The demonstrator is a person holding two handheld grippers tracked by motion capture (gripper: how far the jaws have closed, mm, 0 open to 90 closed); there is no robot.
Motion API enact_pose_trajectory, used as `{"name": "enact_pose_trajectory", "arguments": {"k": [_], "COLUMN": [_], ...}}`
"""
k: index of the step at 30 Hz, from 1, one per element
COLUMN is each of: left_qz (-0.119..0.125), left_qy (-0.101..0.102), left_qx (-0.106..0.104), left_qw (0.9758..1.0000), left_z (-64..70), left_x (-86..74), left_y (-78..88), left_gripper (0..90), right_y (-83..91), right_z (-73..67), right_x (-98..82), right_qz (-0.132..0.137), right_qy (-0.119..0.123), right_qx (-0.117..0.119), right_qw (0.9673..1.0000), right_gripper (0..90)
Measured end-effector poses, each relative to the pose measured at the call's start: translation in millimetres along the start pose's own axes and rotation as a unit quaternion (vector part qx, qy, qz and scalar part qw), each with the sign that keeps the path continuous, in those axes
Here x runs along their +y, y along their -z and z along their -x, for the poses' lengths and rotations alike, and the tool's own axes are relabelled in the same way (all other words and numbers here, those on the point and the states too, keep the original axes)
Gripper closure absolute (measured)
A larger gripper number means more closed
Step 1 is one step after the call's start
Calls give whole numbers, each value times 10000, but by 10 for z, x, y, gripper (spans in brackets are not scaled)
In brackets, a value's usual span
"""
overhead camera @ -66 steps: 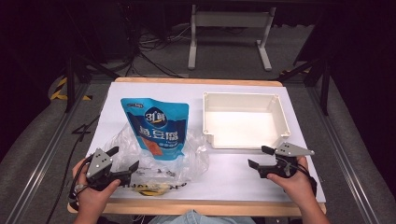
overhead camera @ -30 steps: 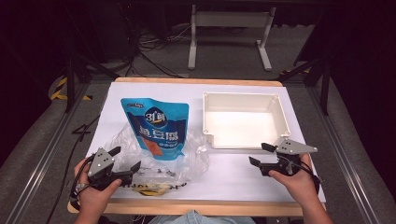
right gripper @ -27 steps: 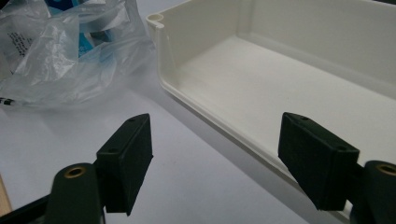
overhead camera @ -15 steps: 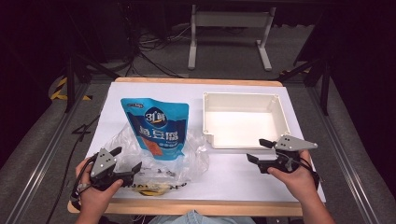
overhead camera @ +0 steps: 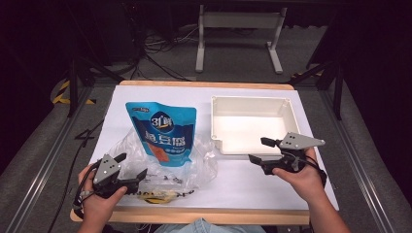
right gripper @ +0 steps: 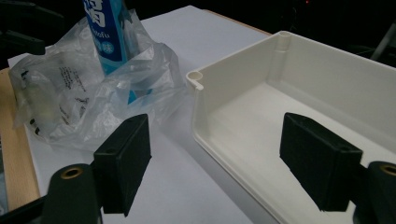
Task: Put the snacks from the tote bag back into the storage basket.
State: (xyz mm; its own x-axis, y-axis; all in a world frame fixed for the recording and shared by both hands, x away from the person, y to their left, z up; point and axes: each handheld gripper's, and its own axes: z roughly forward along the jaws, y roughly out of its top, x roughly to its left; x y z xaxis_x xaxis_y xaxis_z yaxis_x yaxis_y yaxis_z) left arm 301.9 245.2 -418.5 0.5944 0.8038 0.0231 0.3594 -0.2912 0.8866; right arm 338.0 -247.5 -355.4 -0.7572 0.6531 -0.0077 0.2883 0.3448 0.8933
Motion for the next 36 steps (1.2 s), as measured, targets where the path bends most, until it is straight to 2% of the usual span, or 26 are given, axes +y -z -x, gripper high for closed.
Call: {"name": "enact_pose_trajectory", "arguments": {"k": [12,17,29,36], "left_qz": [7,6,-2,-4], "left_qy": [28,20,18,38], "left_qx": [4,10,-12,-16], "left_qw": [10000,10000,10000,10000], "left_z": [-2,-3,-12,-18], "left_x": [-2,-4,-9,-18], "left_y": [10,13,16,21], "left_gripper": [131,130,130,130], "right_y": [-233,-320,-657,-798], "right_z": [-92,-109,-208,-259], "right_x": [207,246,433,517], "right_qz": [20,-1,0,-20], "right_qy": [214,228,397,463], "right_qx": [319,480,807,959], "right_qw": [9993,9986,9959,9943], "right_gripper": [246,239,216,209]}}
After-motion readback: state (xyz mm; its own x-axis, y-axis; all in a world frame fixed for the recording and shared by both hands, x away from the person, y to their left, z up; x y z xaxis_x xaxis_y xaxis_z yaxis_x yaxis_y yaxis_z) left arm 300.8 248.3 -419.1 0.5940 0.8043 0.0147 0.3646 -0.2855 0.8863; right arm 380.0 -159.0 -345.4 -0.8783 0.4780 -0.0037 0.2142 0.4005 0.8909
